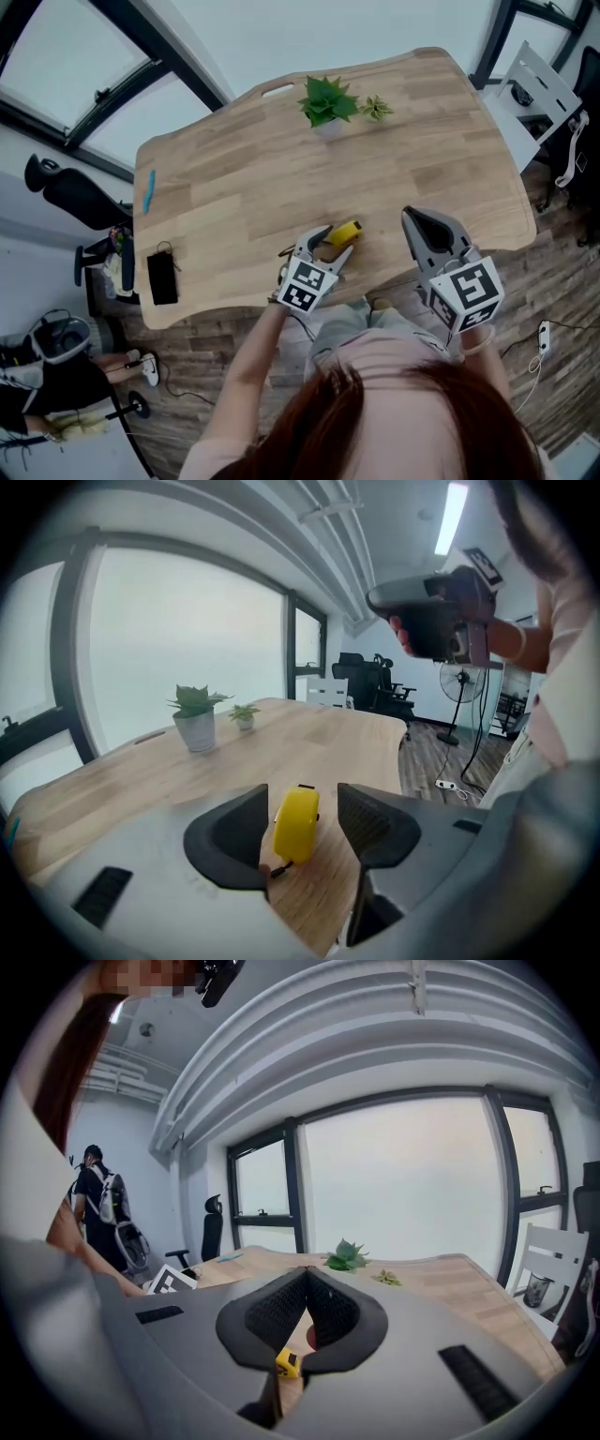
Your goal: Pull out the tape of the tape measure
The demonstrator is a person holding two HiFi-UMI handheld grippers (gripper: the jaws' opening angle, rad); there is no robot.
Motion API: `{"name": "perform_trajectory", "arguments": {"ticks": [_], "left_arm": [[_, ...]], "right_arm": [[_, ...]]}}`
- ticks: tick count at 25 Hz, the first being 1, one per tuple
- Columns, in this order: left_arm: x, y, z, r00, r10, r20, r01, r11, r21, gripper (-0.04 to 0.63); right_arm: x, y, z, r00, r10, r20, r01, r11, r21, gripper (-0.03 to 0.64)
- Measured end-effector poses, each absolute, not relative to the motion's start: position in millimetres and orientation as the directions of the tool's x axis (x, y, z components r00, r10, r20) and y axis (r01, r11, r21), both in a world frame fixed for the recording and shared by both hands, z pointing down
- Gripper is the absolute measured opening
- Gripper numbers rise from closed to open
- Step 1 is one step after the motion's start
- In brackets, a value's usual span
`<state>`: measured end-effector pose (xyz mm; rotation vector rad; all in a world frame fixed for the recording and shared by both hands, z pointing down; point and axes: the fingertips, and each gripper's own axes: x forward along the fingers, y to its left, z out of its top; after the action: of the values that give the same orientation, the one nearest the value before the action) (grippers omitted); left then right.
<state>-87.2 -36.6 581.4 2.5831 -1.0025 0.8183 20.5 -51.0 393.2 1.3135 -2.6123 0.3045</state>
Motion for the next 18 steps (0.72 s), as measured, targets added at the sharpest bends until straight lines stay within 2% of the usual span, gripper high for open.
{"name": "perform_trajectory", "arguments": {"ticks": [18], "left_arm": [[-79.5, -49.5, 657.9, 0.567, -0.422, 0.707, -0.597, -0.802, 0.001, 0.218]], "right_arm": [[40.1, -46.4, 410.6, -0.508, -0.786, 0.352, -0.85, 0.523, -0.061, -0.002]]}}
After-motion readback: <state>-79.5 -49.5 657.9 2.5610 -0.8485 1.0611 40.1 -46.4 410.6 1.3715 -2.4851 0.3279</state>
